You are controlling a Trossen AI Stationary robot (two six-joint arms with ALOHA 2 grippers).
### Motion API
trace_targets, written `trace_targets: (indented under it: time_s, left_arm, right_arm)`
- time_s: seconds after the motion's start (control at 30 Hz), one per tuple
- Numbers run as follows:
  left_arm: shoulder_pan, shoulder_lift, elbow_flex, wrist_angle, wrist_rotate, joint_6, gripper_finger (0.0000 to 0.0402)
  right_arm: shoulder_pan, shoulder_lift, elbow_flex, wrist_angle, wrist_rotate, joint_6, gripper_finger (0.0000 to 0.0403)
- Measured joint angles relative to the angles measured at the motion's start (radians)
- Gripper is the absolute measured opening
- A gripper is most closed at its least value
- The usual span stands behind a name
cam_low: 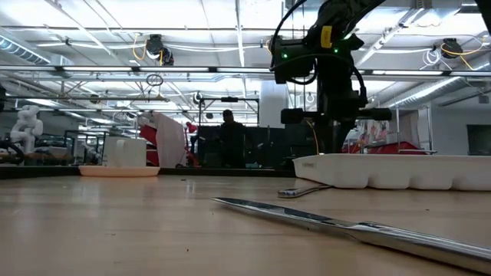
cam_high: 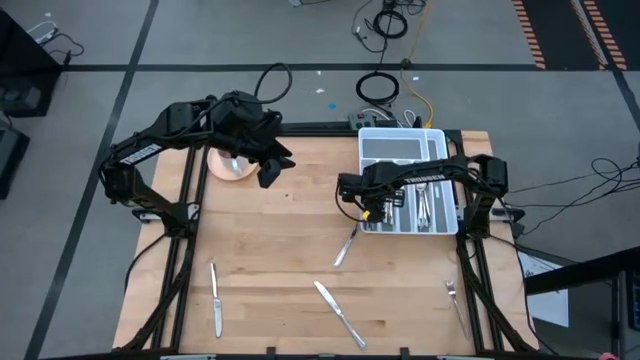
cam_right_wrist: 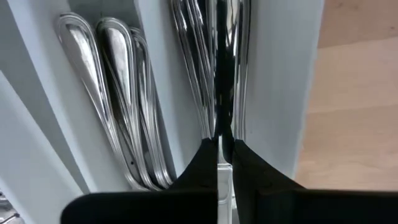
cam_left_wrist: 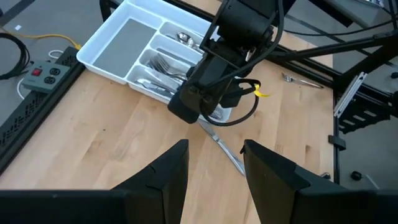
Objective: Sort silverware
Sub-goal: Put the silver table knife into the white silverware tray, then put the silver fork into the white silverware tray
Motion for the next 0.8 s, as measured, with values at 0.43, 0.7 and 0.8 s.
trace_targets:
  time_s: [0.43, 0.7, 0.8]
  left_arm:
    - [0.0, 0.0, 0.0, 0.0, 0.0, 0.03, 0.0158]
    - [0.0, 0.0, 0.0, 0.001, -0.007, 0.031, 0.0158]
    - [0.0, 0.0, 0.0, 0.003, -0.033, 0.027, 0.0158]
  right_arm:
    - [-0.031, 0.0, 0.0, -0.001, -0.014, 0.195, 0.0093]
    - [-0.034, -0.014, 0.018, -0.01, -0.008, 0.402, 0.0133]
    - [-0.035, -0.041, 0.055, -0.013, -0.008, 0.456, 0.0133]
